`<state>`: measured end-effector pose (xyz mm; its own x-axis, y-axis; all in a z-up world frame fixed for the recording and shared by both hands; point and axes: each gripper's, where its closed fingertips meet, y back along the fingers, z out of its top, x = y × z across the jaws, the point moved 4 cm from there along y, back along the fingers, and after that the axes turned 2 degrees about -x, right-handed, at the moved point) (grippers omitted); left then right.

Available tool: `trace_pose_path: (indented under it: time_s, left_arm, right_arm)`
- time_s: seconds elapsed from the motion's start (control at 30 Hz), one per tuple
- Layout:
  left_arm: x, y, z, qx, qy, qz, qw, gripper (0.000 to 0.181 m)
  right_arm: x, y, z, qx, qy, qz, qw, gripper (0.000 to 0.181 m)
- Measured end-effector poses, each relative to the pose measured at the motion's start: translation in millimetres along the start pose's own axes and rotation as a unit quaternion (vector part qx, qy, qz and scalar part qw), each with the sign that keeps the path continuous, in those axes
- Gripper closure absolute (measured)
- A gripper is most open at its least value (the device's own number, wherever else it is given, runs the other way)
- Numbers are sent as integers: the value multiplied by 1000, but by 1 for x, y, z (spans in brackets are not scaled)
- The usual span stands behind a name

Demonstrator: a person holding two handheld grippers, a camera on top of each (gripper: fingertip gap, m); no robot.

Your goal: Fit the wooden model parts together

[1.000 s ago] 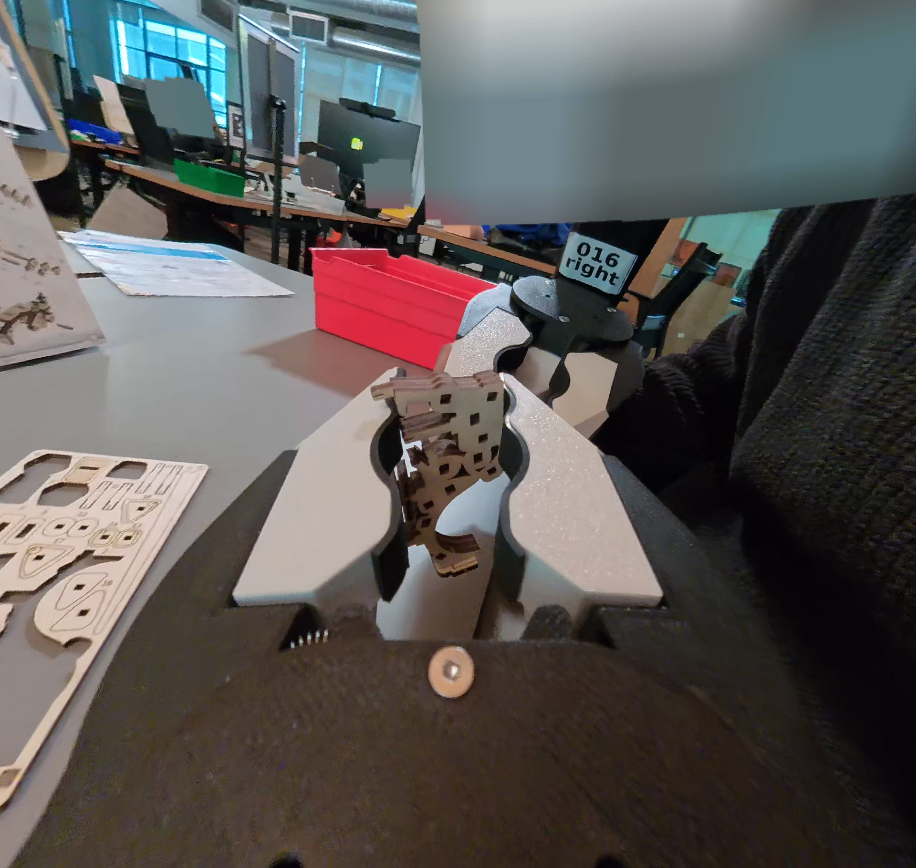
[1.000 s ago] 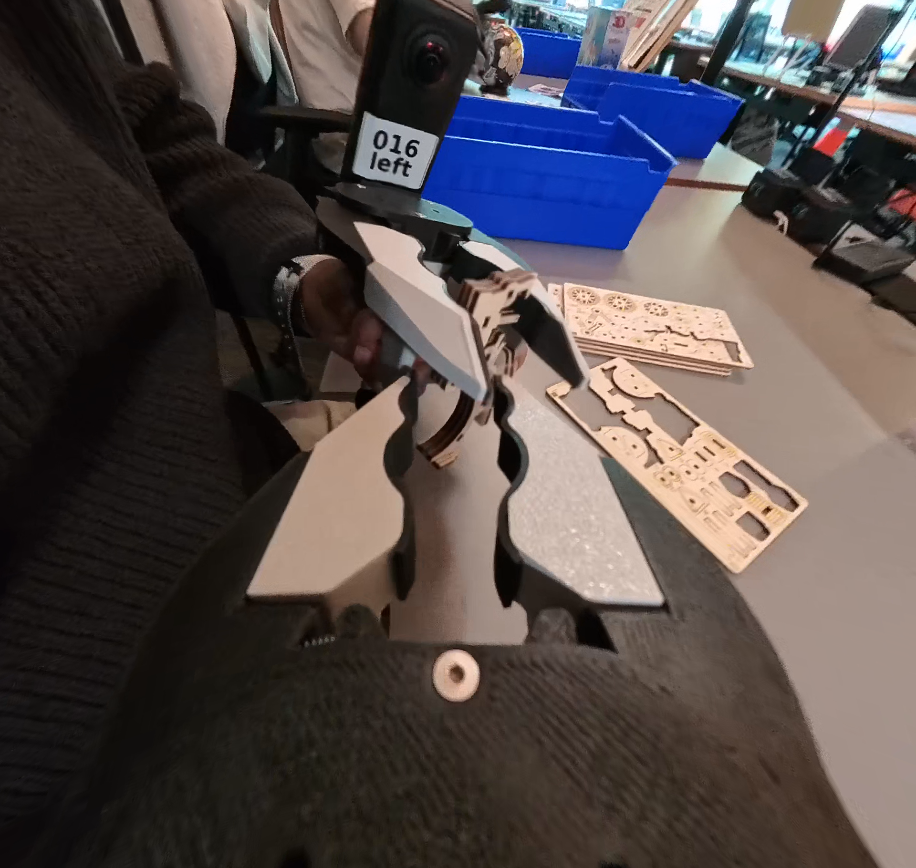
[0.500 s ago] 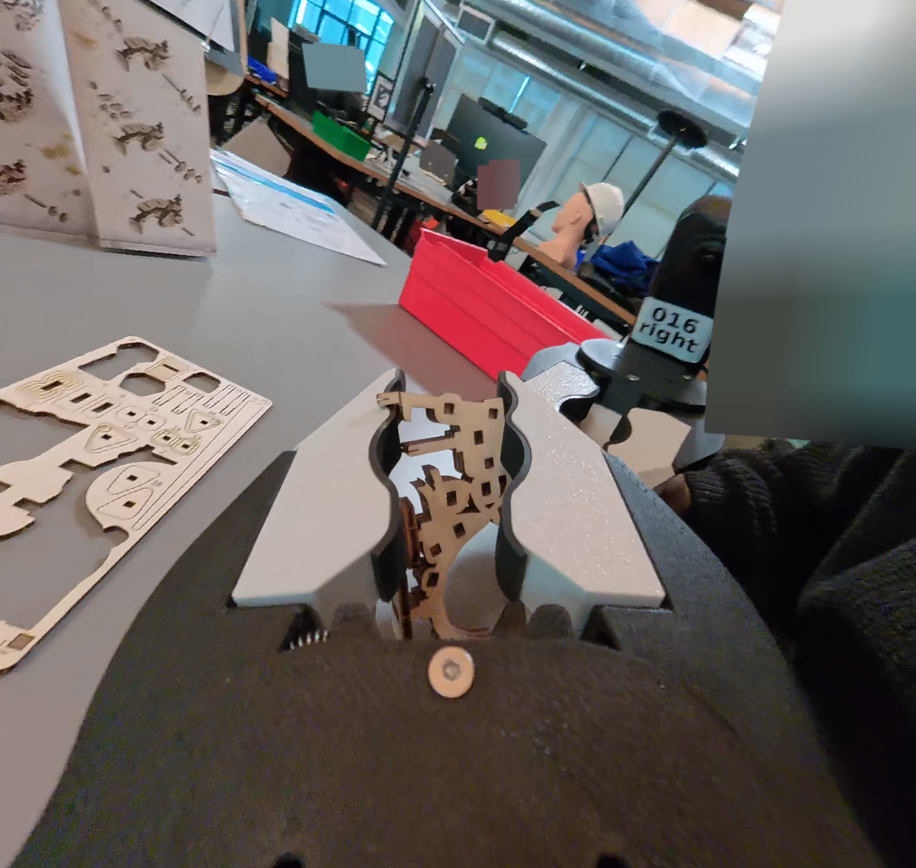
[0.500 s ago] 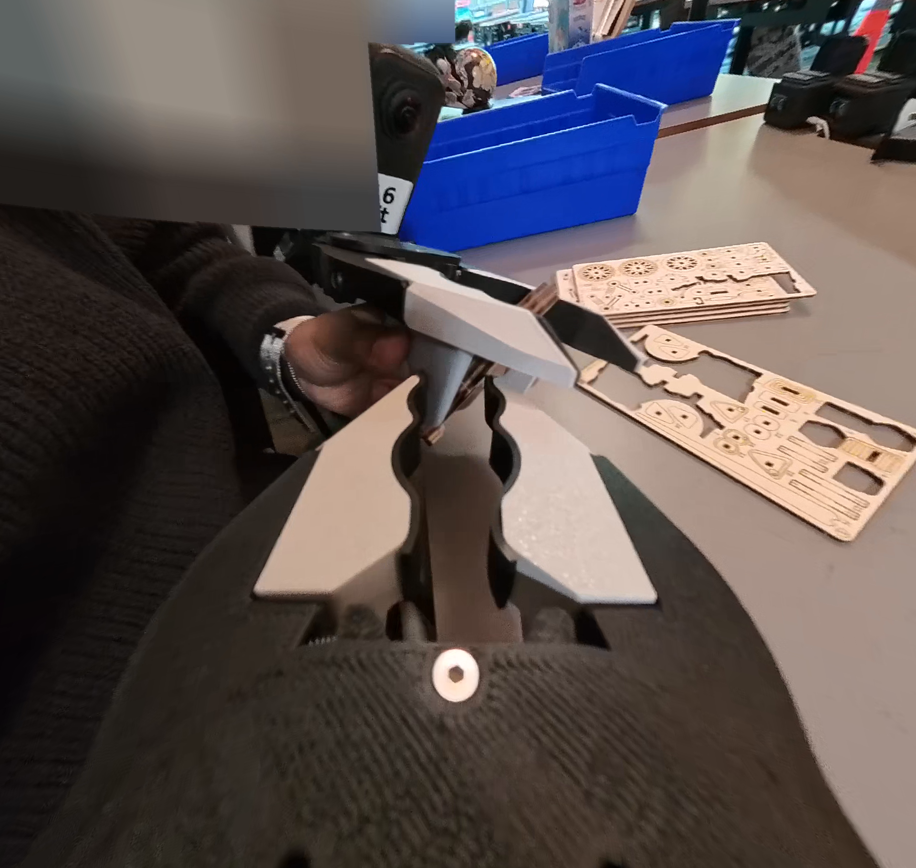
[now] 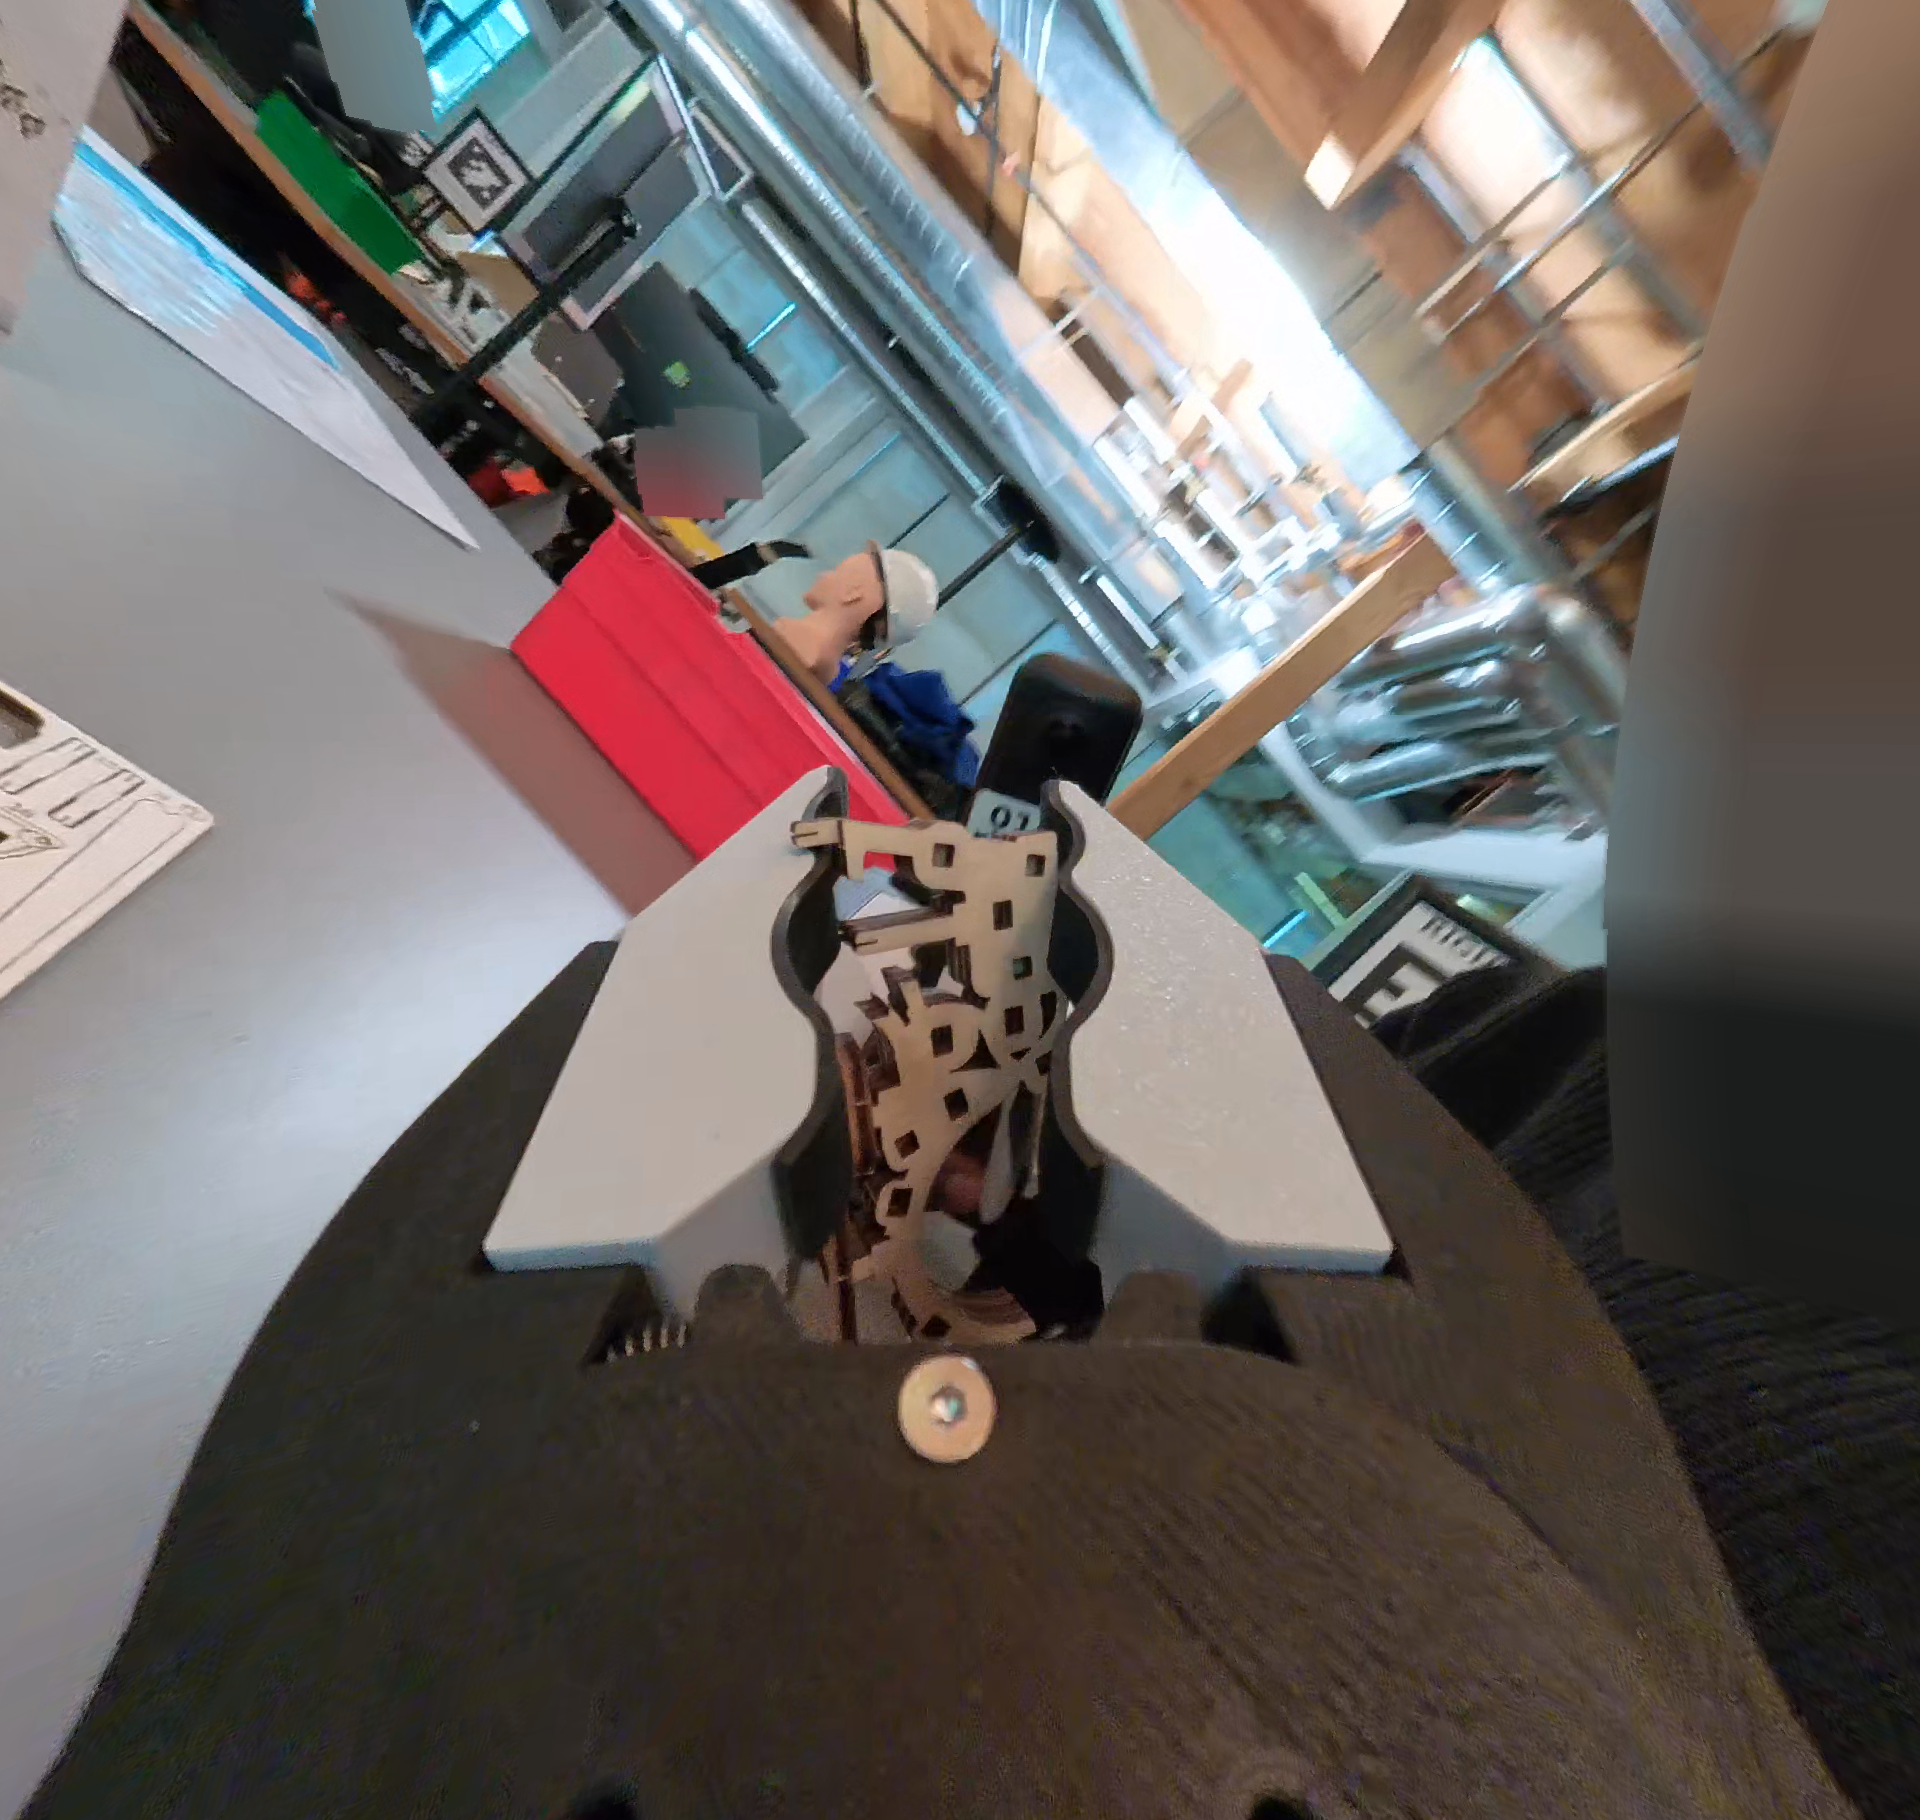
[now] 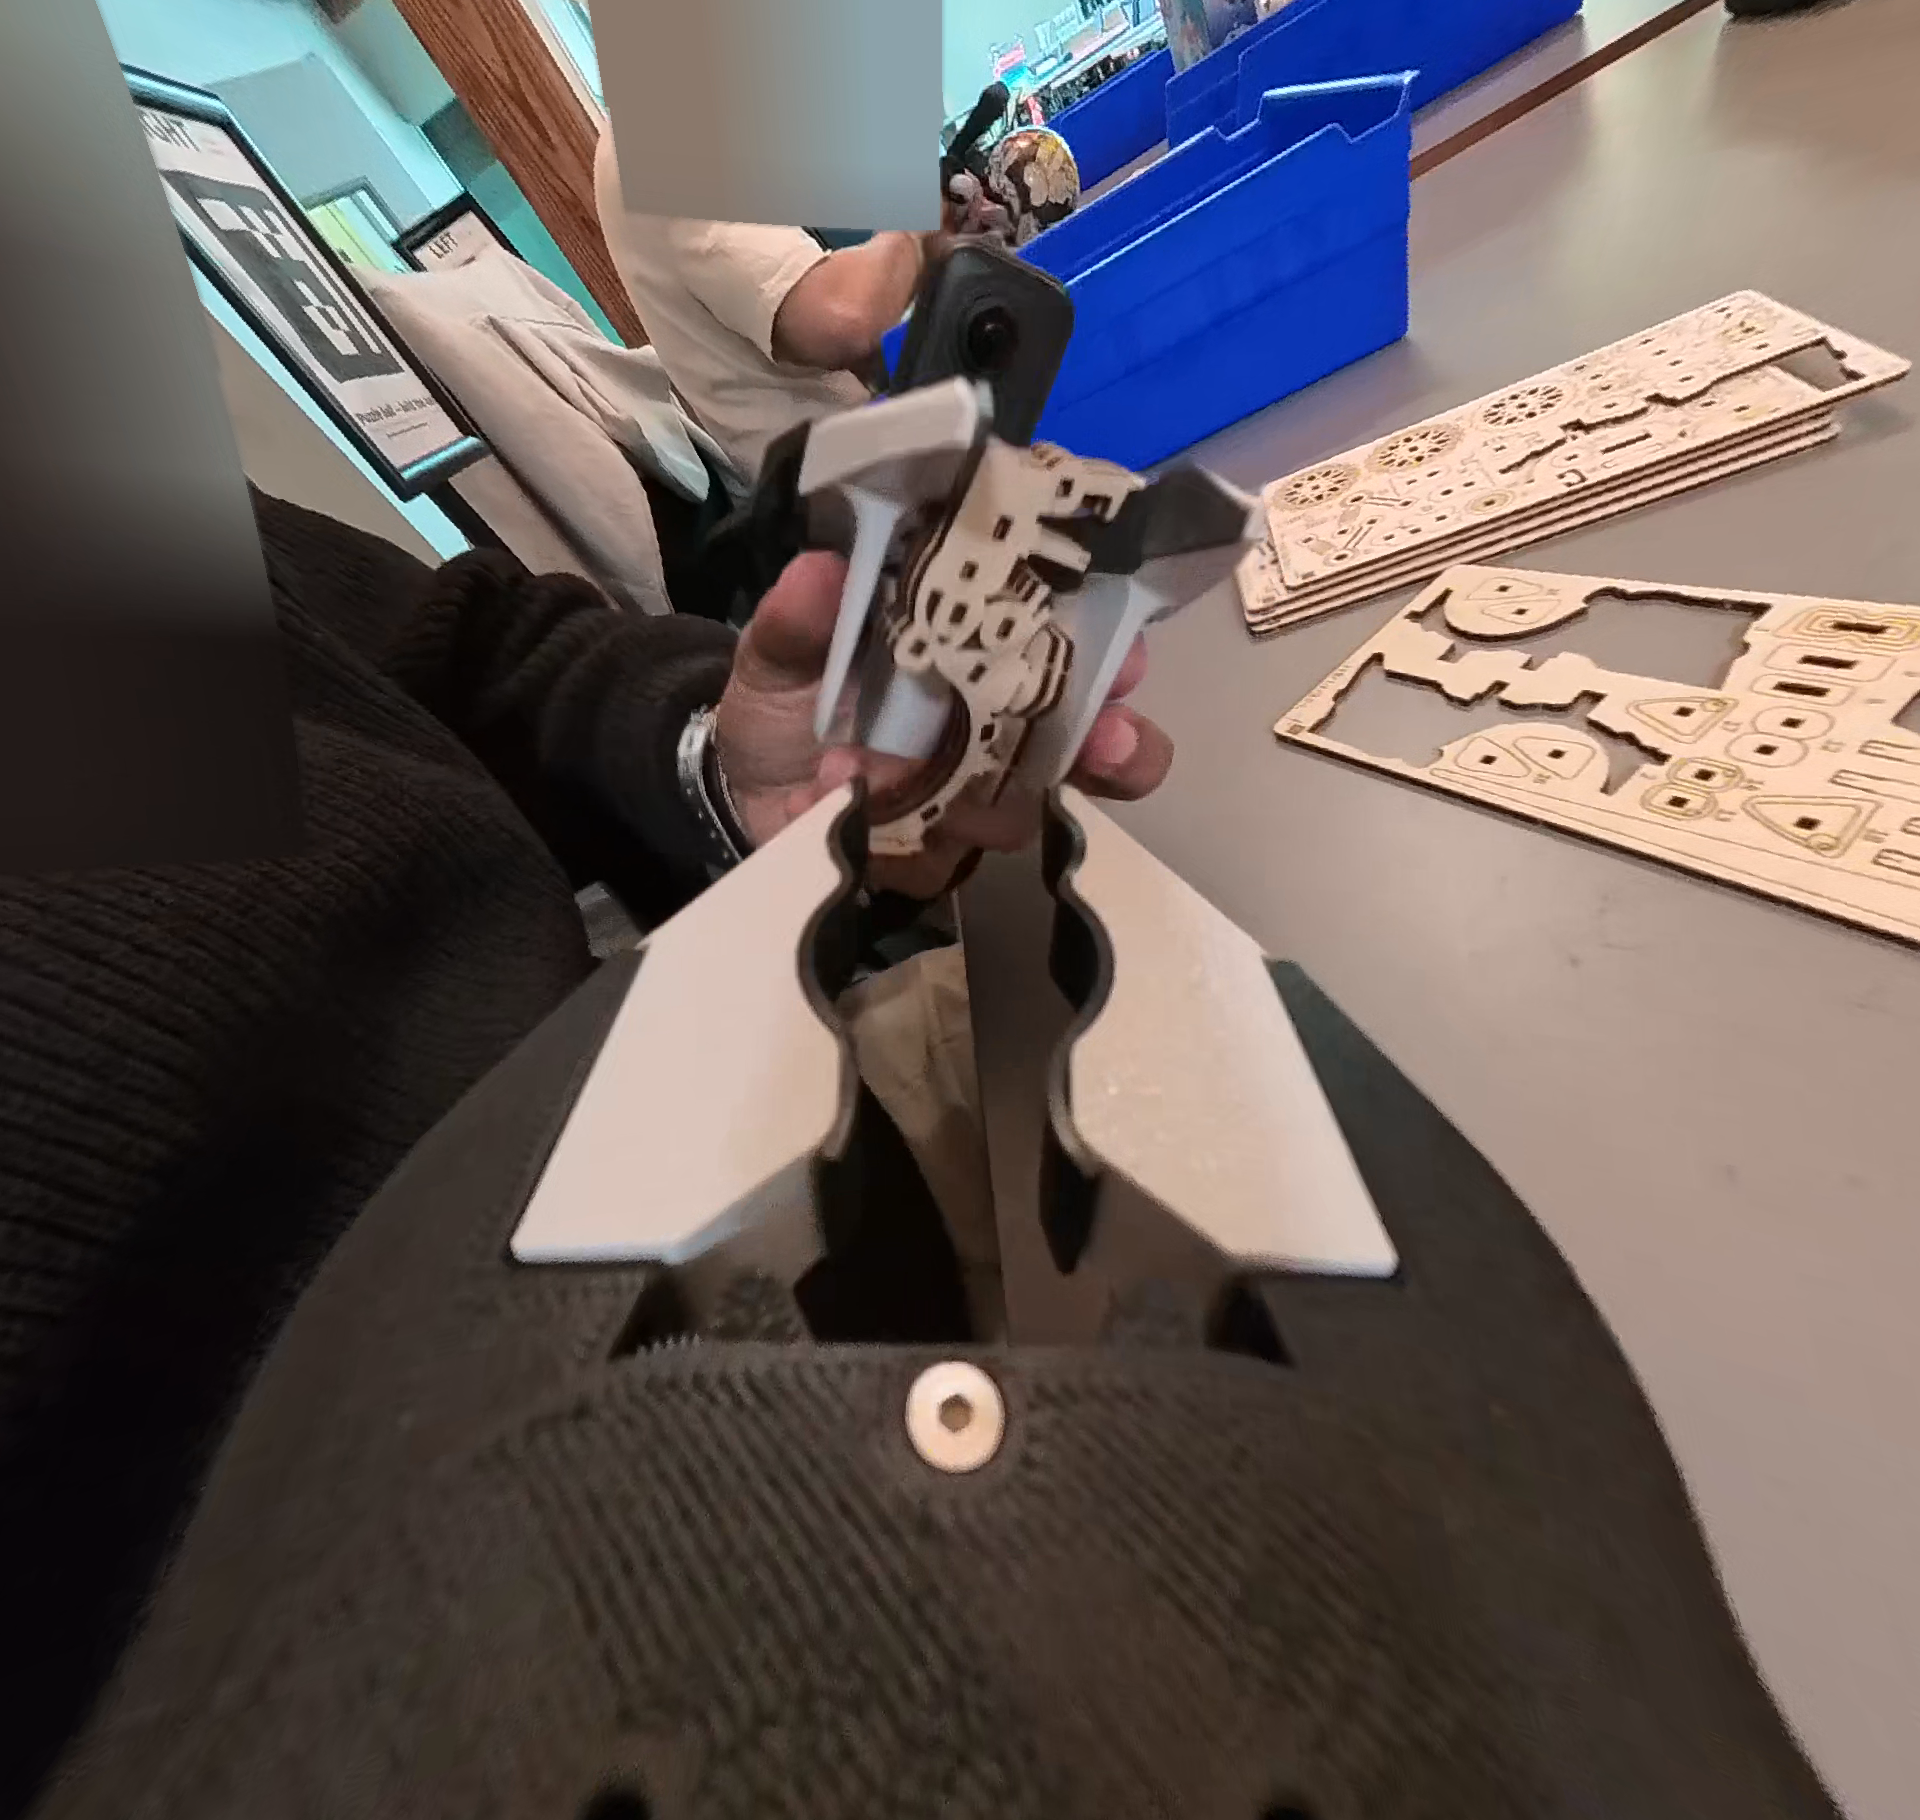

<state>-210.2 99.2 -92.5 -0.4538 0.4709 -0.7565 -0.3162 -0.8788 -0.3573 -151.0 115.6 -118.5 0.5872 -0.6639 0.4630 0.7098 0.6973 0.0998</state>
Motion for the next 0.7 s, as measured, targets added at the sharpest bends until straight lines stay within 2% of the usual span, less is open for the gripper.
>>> trace_pose_path:
  time_s: [0.13,0.27,0.37,0.47,0.57,0.63,0.7]
  left_arm:
    - [4,3,8,-23,11,1,1000,146]
    - [7,0,10,-24,-40,34,998,146]
    - [6,-5,5,-14,-87,60,994,145]
    - [1,-11,-5,5,-154,85,984,145]
    - [-4,-17,-14,22,-204,85,975,146]
    - [-2,-17,-14,23,-209,84,974,146]
    - [1,-17,-17,35,-188,74,979,146]
  right_arm:
    - [-1,6,2,-10,-10,-3,1000,148]
    - [5,2,-2,-4,-18,-8,1000,141]
    - [5,-4,-8,15,10,-56,998,139]
    - [4,-9,-13,25,18,-85,996,142]
    - [7,-10,-15,22,5,-67,997,150]
    - [10,-11,-17,25,-4,-49,998,162]
    - [10,-11,-19,31,-13,-39,999,162]
